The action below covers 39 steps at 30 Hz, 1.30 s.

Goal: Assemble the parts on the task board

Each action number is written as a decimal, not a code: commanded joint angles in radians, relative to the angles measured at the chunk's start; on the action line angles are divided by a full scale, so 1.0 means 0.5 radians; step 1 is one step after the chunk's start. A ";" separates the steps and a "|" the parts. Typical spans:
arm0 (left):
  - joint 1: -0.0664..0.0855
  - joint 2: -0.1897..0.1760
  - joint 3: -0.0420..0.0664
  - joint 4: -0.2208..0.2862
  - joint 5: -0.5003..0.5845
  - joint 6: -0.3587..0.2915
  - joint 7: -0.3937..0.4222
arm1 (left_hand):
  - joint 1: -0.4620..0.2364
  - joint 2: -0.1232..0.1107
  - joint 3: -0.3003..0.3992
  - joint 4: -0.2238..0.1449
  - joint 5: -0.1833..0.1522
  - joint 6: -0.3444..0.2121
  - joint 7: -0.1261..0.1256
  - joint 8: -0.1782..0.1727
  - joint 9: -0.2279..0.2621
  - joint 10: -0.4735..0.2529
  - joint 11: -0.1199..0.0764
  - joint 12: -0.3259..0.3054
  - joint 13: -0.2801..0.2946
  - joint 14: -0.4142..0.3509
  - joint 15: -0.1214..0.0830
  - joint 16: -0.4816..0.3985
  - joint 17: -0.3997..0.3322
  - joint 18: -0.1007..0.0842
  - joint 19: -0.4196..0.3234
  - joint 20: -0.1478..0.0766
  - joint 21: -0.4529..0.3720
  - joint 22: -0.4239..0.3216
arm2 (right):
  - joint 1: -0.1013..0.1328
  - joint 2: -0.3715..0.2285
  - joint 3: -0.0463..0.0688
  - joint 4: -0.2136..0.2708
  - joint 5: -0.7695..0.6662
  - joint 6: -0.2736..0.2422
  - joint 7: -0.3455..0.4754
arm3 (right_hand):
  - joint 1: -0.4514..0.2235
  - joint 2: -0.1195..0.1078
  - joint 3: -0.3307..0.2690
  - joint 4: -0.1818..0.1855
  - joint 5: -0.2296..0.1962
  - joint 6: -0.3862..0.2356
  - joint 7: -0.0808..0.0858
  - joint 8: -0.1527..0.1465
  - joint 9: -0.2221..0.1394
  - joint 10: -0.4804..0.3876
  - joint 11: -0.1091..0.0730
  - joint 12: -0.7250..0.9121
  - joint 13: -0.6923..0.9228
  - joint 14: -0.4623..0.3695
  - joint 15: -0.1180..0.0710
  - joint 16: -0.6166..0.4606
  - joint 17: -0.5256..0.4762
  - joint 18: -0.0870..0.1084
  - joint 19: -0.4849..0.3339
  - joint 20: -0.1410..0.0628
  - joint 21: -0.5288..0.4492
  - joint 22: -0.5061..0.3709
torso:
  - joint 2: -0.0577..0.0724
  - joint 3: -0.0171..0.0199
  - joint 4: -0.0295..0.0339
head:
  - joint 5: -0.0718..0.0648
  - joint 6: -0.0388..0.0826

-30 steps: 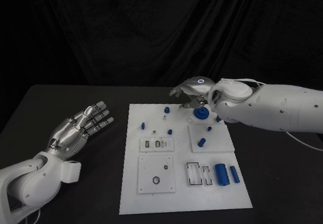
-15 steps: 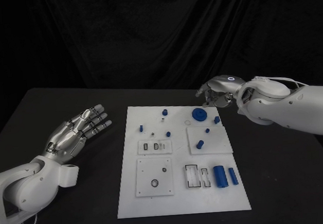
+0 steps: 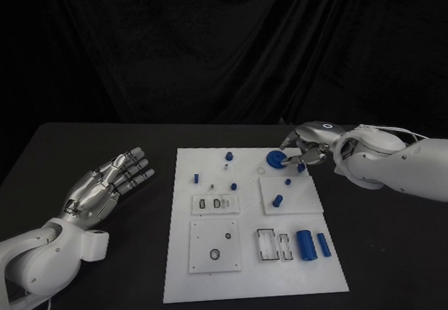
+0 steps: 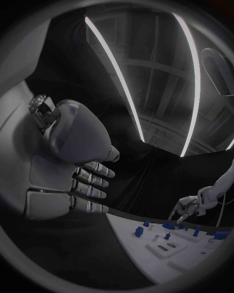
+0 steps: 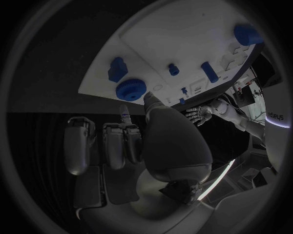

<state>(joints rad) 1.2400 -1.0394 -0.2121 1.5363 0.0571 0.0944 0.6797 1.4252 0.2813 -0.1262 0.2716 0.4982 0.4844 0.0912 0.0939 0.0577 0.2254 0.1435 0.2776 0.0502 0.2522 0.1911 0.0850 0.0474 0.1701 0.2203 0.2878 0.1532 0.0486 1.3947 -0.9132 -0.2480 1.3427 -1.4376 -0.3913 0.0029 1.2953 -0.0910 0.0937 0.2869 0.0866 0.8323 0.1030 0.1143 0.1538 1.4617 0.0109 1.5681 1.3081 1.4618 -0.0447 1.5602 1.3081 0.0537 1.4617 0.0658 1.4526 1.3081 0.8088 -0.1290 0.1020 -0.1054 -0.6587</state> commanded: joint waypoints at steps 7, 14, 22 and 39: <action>-0.006 0.009 0.002 -0.006 0.007 0.035 0.155 | 0.027 0.001 0.011 -0.002 0.013 -0.008 -0.015 -0.012 0.000 -0.023 0.000 -0.014 0.001 0.006 0.014 -0.004 0.003 -0.009 -0.021 0.001 -0.008 -0.002 | -0.025 0.008 0.001 -0.009 0.025 -0.071 -0.007 | -0.025 -0.006 0.016 -0.001 -0.007 -0.018 0.005 -0.026 -0.008 0.218 0.002 0.005 0.525 0.197 -0.005 0.001 0.469 -0.025 0.004 -0.002 0.004 0.303 | 0.005 0.0018 0.006 | -0.022 -0.011; -0.010 0.009 0.002 -0.008 0.007 0.038 0.155 | 0.027 0.001 0.011 -0.002 0.013 -0.008 -0.015 -0.012 0.000 -0.023 0.000 -0.014 0.001 0.006 0.014 -0.004 0.003 -0.009 -0.021 0.001 -0.008 -0.002 | -0.031 0.028 0.001 -0.021 0.025 -0.053 -0.020 | 0.056 0.007 0.059 -0.030 0.150 -0.028 0.008 -0.036 -0.010 0.216 0.005 0.004 0.522 0.195 -0.002 -0.002 0.464 -0.025 0.005 0.001 0.005 0.310 | 0.003 -0.0045 0.003 | -0.021 -0.028; -0.012 0.009 0.002 -0.007 0.007 0.043 0.151 | 0.028 0.001 0.012 -0.002 0.013 -0.011 -0.015 -0.013 0.000 -0.024 0.000 -0.014 0.001 0.006 0.015 -0.004 0.003 -0.010 -0.022 0.001 -0.009 -0.003 | -0.043 0.063 0.002 -0.059 -0.016 -0.008 -0.067 | 0.096 0.013 0.073 -0.054 0.238 -0.028 0.010 -0.039 -0.011 0.218 0.005 0.005 0.525 0.197 -0.002 0.000 0.469 -0.026 0.006 0.002 0.006 0.315 | 0.005 -0.0023 0.000 | -0.020 -0.039; -0.017 0.015 0.002 -0.018 0.007 0.054 0.141 | 0.032 0.000 0.015 -0.004 0.016 -0.017 -0.016 -0.015 -0.001 -0.028 -0.001 -0.018 0.000 0.005 0.018 -0.005 0.003 -0.013 -0.023 0.001 -0.010 -0.003 | -0.081 0.141 0.003 -0.159 -0.034 0.057 -0.102 | 0.187 0.036 0.106 -0.128 0.284 0.020 0.022 -0.017 0.003 0.218 0.014 0.005 0.525 0.191 0.005 -0.009 0.451 -0.025 0.007 0.007 0.002 0.320 | 0.004 0.0009 0.002 | -0.012 -0.034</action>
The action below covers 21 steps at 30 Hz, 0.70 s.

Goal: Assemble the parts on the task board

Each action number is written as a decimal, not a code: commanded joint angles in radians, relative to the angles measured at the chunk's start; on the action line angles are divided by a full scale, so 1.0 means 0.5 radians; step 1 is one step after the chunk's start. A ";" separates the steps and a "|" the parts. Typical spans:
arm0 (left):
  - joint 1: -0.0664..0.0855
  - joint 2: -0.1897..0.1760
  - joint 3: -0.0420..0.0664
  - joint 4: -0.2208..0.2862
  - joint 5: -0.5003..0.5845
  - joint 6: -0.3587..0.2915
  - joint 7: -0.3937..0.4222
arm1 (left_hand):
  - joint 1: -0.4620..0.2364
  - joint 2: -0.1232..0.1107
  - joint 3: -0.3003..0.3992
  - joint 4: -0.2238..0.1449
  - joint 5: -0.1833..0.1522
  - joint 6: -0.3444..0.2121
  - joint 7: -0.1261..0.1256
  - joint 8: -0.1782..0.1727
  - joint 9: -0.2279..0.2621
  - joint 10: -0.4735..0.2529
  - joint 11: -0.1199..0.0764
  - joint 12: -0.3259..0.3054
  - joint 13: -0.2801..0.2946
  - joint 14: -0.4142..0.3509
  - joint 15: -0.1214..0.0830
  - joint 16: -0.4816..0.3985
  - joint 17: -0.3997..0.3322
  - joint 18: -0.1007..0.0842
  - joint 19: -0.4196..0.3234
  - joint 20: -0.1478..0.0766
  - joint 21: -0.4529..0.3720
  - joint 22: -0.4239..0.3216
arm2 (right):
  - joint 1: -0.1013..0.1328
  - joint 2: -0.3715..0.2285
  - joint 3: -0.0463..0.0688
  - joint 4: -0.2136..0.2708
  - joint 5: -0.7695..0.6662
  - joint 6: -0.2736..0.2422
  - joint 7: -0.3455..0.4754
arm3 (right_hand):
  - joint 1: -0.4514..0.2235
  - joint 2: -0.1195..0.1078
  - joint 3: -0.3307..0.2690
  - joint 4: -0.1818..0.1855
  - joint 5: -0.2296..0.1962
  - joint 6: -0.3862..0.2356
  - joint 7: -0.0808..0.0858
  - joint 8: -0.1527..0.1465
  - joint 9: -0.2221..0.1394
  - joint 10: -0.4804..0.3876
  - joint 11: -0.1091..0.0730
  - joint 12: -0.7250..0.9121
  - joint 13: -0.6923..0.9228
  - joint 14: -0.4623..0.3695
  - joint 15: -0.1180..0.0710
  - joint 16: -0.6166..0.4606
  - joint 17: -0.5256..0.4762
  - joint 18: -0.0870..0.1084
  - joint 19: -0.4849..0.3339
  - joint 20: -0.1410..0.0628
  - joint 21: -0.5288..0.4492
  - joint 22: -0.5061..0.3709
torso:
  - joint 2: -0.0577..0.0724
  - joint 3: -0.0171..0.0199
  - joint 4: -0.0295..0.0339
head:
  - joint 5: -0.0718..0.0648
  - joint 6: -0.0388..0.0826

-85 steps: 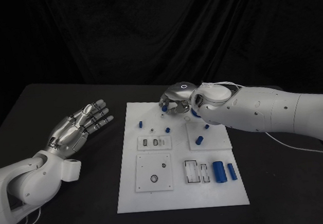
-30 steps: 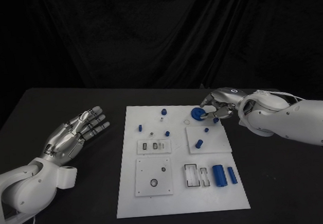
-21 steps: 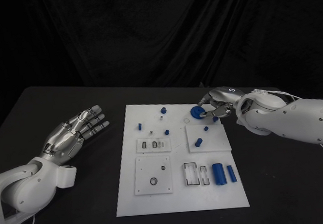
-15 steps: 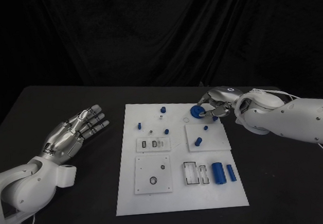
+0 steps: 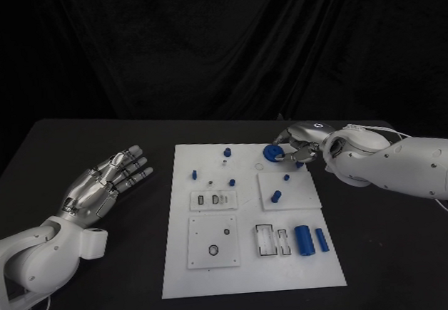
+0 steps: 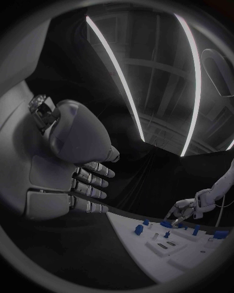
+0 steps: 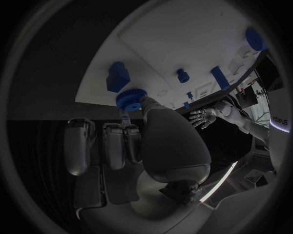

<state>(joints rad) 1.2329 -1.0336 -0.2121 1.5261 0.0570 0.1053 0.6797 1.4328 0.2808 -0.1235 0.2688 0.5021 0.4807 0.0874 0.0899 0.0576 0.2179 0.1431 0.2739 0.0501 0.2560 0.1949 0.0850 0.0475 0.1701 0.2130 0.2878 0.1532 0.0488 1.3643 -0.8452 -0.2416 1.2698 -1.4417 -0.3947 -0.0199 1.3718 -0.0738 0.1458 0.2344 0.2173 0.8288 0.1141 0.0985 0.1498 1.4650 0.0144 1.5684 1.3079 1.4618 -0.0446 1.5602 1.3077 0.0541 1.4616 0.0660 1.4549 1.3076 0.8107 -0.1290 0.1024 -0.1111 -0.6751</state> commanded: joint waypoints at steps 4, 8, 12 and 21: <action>-0.004 0.004 0.002 0.001 0.007 0.034 0.140 | 0.019 0.001 0.011 0.001 0.010 -0.011 -0.009 -0.008 -0.001 -0.016 -0.001 -0.012 0.000 -0.003 0.011 -0.005 0.003 -0.014 -0.009 0.001 -0.011 -0.004 | -0.023 0.009 -0.010 -0.015 -0.026 0.041 -0.039 | 0.069 0.013 0.018 -0.055 0.080 0.155 -0.011 0.089 0.054 0.212 0.001 0.005 0.526 0.191 0.001 -0.010 0.451 -0.026 0.007 0.005 -0.005 0.323 | 0.001 0.0018 0.001 | -0.003 0.002; -0.005 0.005 0.002 -0.004 0.007 0.036 0.139 | 0.021 0.002 0.013 0.000 0.012 -0.013 -0.009 -0.009 -0.001 -0.017 -0.002 -0.013 0.000 -0.005 0.012 -0.006 0.003 -0.015 -0.009 0.001 -0.011 -0.004 | -0.024 0.003 -0.010 -0.001 -0.026 -0.020 0.000 | 0.125 0.038 0.037 -0.125 0.199 0.331 -0.057 0.257 0.161 0.212 -0.035 0.005 0.526 0.189 -0.028 -0.014 0.446 -0.024 0.005 -0.020 -0.011 0.325 | 0.001 0.0011 0.001 | 0.001 0.010; -0.006 0.004 0.002 -0.005 0.007 0.036 0.138 | 0.024 0.003 0.016 -0.002 0.017 -0.017 -0.009 -0.010 -0.001 -0.020 -0.003 -0.014 -0.001 -0.006 0.013 -0.006 0.003 -0.016 -0.010 0.001 -0.011 -0.004 | -0.024 -0.019 -0.010 0.037 -0.026 -0.102 0.043 | 0.140 0.048 0.036 -0.160 0.246 0.371 -0.082 0.363 0.240 0.212 -0.053 0.005 0.526 0.190 -0.044 -0.014 0.448 -0.025 0.009 -0.037 -0.010 0.330 | 0.002 -0.0007 0.002 | 0.004 0.010; -0.008 -0.005 0.002 -0.001 0.007 0.030 0.136 | 0.030 0.003 0.022 -0.007 0.025 -0.016 -0.010 -0.011 -0.001 -0.021 -0.004 -0.013 0.000 -0.004 0.013 -0.006 0.003 -0.018 -0.008 0.000 -0.011 -0.003 | 0.019 -0.095 -0.008 0.223 -0.032 -0.221 0.073 | 0.171 0.039 0.045 -0.208 0.324 0.435 -0.134 0.557 0.398 0.212 -0.072 0.005 0.526 0.197 -0.064 -0.007 0.466 -0.033 0.031 -0.056 0.009 0.353 | -0.001 -0.0004 0.000 | 0.004 0.014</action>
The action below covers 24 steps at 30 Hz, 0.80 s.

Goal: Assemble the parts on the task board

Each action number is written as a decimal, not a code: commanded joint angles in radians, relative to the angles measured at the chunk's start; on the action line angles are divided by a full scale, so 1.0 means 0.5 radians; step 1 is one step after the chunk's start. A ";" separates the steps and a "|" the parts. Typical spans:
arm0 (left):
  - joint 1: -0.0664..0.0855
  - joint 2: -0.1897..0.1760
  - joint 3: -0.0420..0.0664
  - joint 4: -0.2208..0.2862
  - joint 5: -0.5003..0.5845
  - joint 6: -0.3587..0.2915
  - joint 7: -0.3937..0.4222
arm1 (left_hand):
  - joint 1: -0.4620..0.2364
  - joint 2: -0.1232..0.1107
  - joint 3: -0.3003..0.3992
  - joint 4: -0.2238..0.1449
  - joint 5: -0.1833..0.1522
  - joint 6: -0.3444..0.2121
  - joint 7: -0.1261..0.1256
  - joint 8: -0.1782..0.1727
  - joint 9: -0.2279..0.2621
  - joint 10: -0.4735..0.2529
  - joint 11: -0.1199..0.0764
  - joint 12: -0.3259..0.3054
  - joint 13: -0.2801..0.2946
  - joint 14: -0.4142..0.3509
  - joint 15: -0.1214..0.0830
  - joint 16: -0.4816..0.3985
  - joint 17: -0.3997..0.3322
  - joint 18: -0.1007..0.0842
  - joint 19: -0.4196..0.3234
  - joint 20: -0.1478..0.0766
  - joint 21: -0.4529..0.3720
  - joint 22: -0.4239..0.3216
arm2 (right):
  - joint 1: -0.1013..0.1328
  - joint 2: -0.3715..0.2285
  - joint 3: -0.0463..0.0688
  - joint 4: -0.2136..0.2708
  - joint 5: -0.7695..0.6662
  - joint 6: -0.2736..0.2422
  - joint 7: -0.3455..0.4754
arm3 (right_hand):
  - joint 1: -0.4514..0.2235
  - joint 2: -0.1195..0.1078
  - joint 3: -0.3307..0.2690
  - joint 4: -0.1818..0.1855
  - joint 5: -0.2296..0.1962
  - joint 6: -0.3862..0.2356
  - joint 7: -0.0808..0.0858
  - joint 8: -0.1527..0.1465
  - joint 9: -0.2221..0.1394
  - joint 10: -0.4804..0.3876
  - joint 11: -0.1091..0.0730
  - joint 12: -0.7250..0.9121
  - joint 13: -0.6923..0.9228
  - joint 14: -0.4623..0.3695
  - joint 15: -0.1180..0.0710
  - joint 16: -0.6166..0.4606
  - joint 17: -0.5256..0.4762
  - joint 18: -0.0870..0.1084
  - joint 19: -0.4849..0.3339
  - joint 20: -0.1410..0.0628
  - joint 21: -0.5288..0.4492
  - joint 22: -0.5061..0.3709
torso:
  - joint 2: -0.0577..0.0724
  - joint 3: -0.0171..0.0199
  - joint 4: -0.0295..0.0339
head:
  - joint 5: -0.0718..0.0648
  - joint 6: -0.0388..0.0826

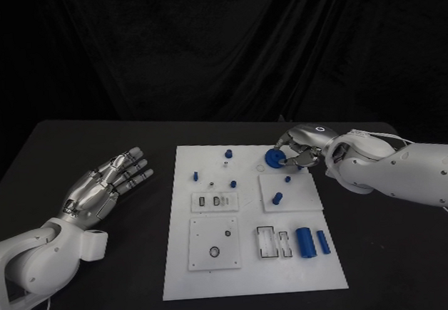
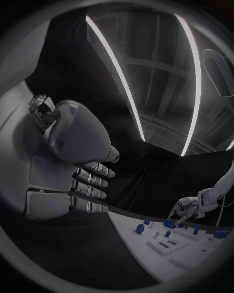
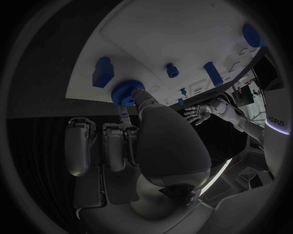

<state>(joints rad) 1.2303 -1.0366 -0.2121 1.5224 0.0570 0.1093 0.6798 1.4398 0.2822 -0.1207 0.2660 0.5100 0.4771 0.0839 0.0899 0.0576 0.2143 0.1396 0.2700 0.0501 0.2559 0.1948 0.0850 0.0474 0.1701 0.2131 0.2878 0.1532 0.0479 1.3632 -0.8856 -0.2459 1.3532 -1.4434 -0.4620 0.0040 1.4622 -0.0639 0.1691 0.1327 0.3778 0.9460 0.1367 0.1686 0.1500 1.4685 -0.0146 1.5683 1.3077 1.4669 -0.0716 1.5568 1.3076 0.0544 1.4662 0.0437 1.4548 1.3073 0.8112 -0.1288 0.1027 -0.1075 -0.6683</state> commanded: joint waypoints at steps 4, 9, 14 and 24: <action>-0.002 0.004 0.002 0.006 0.007 0.021 0.136 | 0.018 -0.001 0.017 -0.003 0.012 -0.009 -0.003 -0.011 -0.001 -0.013 0.002 -0.004 0.000 -0.004 0.013 -0.005 0.003 -0.018 -0.008 0.000 -0.011 -0.001 | 0.076 -0.035 0.001 0.170 -0.036 -0.086 0.017 | -0.016 0.016 -0.002 0.001 -0.009 0.188 -0.180 0.428 0.412 0.205 -0.016 0.005 0.526 0.187 -0.011 0.000 0.467 -0.035 0.025 -0.013 0.012 0.357 | -0.002 -0.0018 0.000 | -0.003 -0.002; -0.003 0.010 0.002 0.003 0.007 0.019 0.136 | 0.020 -0.001 0.018 -0.004 0.014 -0.006 -0.003 -0.010 -0.001 -0.012 0.002 -0.003 0.001 -0.002 0.014 -0.005 0.003 -0.018 -0.006 0.000 -0.010 -0.001 | 0.126 -0.029 0.001 0.280 -0.040 -0.030 0.004 | -0.043 0.016 -0.005 0.023 -0.018 0.156 -0.175 0.438 0.433 0.205 -0.013 0.005 0.526 0.190 -0.011 0.004 0.476 -0.039 0.036 -0.014 0.023 0.367 | -0.003 -0.0035 -0.002 | 0.002 -0.008; -0.003 0.018 0.002 -0.003 0.007 0.020 0.135 | 0.022 -0.003 0.020 -0.006 0.017 -0.008 -0.003 -0.011 -0.001 -0.012 0.002 -0.002 0.001 -0.002 0.014 -0.005 0.003 -0.019 -0.006 0.000 -0.010 -0.001 | 0.146 0.038 0.001 0.313 -0.041 0.076 -0.001 | -0.055 0.016 -0.006 0.033 -0.034 0.147 -0.176 0.445 0.444 0.205 -0.013 0.005 0.526 0.191 -0.011 0.005 0.478 -0.040 0.038 -0.014 0.024 0.370 | -0.004 -0.0043 -0.002 | 0.002 -0.015; -0.004 0.041 0.002 -0.019 0.007 0.031 0.132 | 0.023 -0.004 0.021 -0.008 0.019 -0.010 -0.002 -0.011 -0.001 -0.013 0.002 -0.004 0.001 -0.003 0.014 -0.005 0.003 -0.019 -0.007 0.000 -0.010 -0.001 | 0.117 0.244 0.001 0.154 -0.042 0.225 -0.011 | -0.069 0.017 -0.004 0.046 -0.075 0.110 -0.166 0.443 0.458 0.205 -0.007 0.005 0.526 0.189 -0.007 0.002 0.472 -0.039 0.038 -0.013 0.022 0.370 | -0.001 -0.0009 0.002 | -0.001 -0.026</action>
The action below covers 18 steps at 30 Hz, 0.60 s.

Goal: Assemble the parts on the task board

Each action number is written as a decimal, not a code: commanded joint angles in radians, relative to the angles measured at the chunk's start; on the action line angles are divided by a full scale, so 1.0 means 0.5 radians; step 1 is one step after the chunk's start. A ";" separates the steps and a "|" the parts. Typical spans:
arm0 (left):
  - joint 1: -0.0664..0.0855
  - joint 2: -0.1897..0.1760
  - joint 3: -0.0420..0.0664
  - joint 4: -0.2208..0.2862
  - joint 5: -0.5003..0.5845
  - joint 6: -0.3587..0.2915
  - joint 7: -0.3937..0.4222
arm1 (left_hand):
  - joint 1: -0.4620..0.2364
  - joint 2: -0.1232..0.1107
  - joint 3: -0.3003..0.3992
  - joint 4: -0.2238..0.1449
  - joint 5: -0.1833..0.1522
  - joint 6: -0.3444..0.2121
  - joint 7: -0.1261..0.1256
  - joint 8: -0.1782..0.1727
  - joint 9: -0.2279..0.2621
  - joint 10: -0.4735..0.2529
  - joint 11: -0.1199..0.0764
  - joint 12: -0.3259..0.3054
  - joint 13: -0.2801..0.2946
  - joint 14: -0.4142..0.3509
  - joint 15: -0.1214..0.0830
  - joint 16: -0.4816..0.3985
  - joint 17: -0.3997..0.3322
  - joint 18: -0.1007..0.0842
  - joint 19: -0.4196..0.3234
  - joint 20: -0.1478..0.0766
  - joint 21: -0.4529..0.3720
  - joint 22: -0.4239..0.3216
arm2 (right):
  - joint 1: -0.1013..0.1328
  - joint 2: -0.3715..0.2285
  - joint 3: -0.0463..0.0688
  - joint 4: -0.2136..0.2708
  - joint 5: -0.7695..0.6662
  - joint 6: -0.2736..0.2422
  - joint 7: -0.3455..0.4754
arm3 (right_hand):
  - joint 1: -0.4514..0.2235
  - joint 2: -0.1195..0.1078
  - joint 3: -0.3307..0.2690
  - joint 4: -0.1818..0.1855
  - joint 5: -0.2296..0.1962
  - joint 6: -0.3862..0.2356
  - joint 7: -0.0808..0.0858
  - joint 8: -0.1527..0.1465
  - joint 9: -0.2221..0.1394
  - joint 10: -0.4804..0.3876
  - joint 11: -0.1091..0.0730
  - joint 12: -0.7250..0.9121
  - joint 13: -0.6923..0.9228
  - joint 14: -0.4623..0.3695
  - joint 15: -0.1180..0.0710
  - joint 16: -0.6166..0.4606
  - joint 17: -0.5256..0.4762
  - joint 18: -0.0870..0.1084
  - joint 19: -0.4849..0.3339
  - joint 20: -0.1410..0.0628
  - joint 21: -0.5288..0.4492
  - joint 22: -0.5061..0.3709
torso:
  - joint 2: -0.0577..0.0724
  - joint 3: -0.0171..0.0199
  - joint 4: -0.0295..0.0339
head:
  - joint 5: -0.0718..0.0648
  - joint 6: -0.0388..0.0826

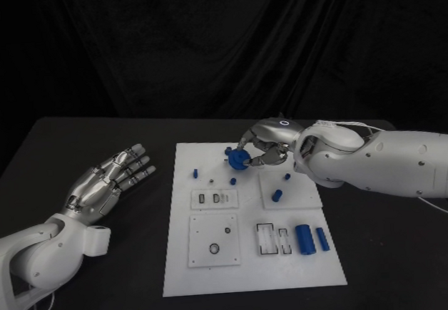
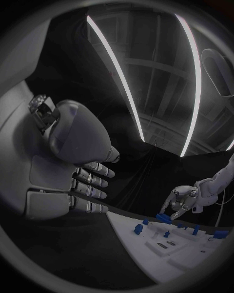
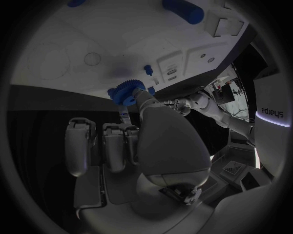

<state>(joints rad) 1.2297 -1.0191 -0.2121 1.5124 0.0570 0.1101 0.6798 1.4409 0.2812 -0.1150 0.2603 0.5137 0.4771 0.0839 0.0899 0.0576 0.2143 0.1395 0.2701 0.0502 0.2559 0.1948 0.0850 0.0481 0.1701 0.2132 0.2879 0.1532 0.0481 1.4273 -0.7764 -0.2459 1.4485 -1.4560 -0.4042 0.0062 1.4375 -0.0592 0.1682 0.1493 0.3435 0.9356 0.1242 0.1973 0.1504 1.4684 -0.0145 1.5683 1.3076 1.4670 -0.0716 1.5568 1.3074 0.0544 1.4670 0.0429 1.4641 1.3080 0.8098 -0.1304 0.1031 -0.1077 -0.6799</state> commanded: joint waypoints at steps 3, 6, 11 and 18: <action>-0.003 0.010 0.002 -0.002 0.007 0.032 0.131 | 0.022 -0.002 0.011 0.003 0.013 -0.011 -0.003 -0.012 -0.001 -0.014 0.002 -0.005 0.001 -0.004 0.014 -0.005 0.002 -0.019 -0.008 0.000 -0.011 -0.002 | -0.020 0.077 0.001 -0.093 -0.016 0.130 -0.025 | -0.021 0.007 -0.001 0.014 -0.012 0.117 -0.136 0.381 0.458 0.205 -0.003 0.005 0.526 0.188 -0.005 0.000 0.469 -0.038 0.034 -0.009 0.000 0.367 | 0.004 0.0035 0.001 | 0.001 -0.001; -0.004 0.013 0.002 -0.005 0.007 0.035 0.131 | 0.022 -0.002 0.011 0.003 0.013 -0.011 -0.003 -0.012 -0.001 -0.014 0.002 -0.005 0.001 -0.004 0.014 -0.005 0.002 -0.019 -0.008 0.000 -0.011 -0.002 | -0.026 0.121 0.001 -0.142 -0.016 0.144 -0.035 | -0.025 0.007 0.000 0.016 -0.023 0.096 -0.126 0.371 0.457 0.205 0.005 0.005 0.526 0.186 0.001 -0.003 0.464 -0.037 0.030 -0.006 -0.005 0.364 | 0.003 0.0036 0.000 | 0.001 -0.004; -0.005 0.016 0.002 -0.008 0.007 0.037 0.129 | 0.022 -0.002 0.011 0.003 0.013 -0.011 -0.003 -0.012 -0.001 -0.014 0.002 -0.005 0.001 -0.004 0.014 -0.005 0.002 -0.019 -0.008 0.000 -0.011 -0.002 | -0.030 0.174 0.002 -0.193 -0.017 0.153 -0.042 | -0.026 0.007 0.003 0.017 -0.031 0.072 -0.114 0.355 0.454 0.205 0.016 0.005 0.526 0.183 0.010 -0.008 0.455 -0.034 0.023 0.001 -0.015 0.358 | 0.003 0.0031 -0.001 | -0.004 -0.006; -0.006 0.025 0.002 -0.013 0.007 0.043 0.127 | 0.024 -0.002 0.012 0.001 0.015 -0.012 -0.003 -0.012 -0.001 -0.015 0.002 -0.005 0.001 -0.004 0.015 -0.006 0.001 -0.020 -0.008 -0.001 -0.012 -0.002 | -0.031 0.215 0.003 -0.223 -0.017 0.145 -0.033 | -0.030 0.007 0.005 0.020 -0.044 0.054 -0.103 0.340 0.451 0.205 0.026 0.005 0.526 0.182 0.019 -0.010 0.451 -0.033 0.020 0.008 -0.020 0.356 | 0.003 0.0037 0.000 | -0.009 -0.007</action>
<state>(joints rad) 1.2281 -1.0087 -0.2121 1.5051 0.0571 0.1152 0.6799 1.4409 0.2811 -0.1152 0.2606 0.5177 0.4771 0.0840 0.0900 0.0576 0.2143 0.1395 0.2701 0.0501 0.2559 0.1948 0.0850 0.0480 0.1701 0.2132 0.2879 0.1532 0.0482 1.4155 -0.6716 -0.2433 1.3373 -1.4574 -0.3463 0.0014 1.4195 -0.0673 0.1699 0.1533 0.3236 0.9266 0.1152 0.2798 0.1506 1.4673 -0.0079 1.5683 1.3076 1.4670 -0.0715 1.5568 1.3074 0.0544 1.4670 0.0429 1.4598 1.3077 0.8112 -0.1285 0.1028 -0.1120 -0.6840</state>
